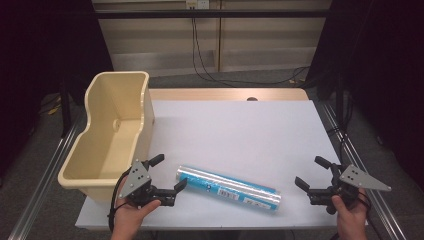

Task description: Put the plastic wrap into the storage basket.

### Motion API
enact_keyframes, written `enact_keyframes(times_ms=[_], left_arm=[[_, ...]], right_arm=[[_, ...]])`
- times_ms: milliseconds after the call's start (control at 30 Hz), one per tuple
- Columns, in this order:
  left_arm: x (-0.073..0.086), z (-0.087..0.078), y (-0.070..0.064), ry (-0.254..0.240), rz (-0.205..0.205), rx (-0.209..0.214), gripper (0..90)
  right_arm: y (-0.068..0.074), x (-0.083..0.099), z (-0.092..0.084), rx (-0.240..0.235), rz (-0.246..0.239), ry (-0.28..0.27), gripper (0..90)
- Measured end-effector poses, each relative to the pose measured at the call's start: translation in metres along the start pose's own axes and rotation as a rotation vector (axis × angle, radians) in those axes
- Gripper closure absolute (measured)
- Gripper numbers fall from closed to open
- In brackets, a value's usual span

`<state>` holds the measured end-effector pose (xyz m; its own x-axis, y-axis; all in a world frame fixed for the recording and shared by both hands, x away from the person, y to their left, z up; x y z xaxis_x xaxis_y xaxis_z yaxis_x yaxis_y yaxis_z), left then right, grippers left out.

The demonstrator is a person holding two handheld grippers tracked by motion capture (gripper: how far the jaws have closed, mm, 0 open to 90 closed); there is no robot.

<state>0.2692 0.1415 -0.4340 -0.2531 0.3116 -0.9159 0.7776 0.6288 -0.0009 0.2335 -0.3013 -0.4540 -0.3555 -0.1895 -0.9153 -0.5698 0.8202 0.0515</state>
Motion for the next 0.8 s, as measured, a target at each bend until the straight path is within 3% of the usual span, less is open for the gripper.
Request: enact_keyframes(times_ms=[500, 800], left_arm=[[-0.003, 0.005, -0.003, 0.002, 0.005, 0.017, 0.6], [-0.011, 0.020, -0.013, 0.012, 0.011, 0.074, 0.6]], right_arm=[[0.003, 0.001, 0.000, -0.008, -0.010, 0.004, 0.0], [0.005, 0.003, 0.000, -0.022, -0.015, 0.004, 0.0]])
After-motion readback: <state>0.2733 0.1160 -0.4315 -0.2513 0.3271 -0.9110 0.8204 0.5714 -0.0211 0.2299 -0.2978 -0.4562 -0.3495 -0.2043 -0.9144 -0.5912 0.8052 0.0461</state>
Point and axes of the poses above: each handheld gripper's, and its own axes: z roughly forward along the jaws, x roughly out of its underside, y roughly to its left, the point moved 5 cm from there along z, roughly forward along the jaws, and after that the axes turned 13 degrees about y, right-handed, at the moved point
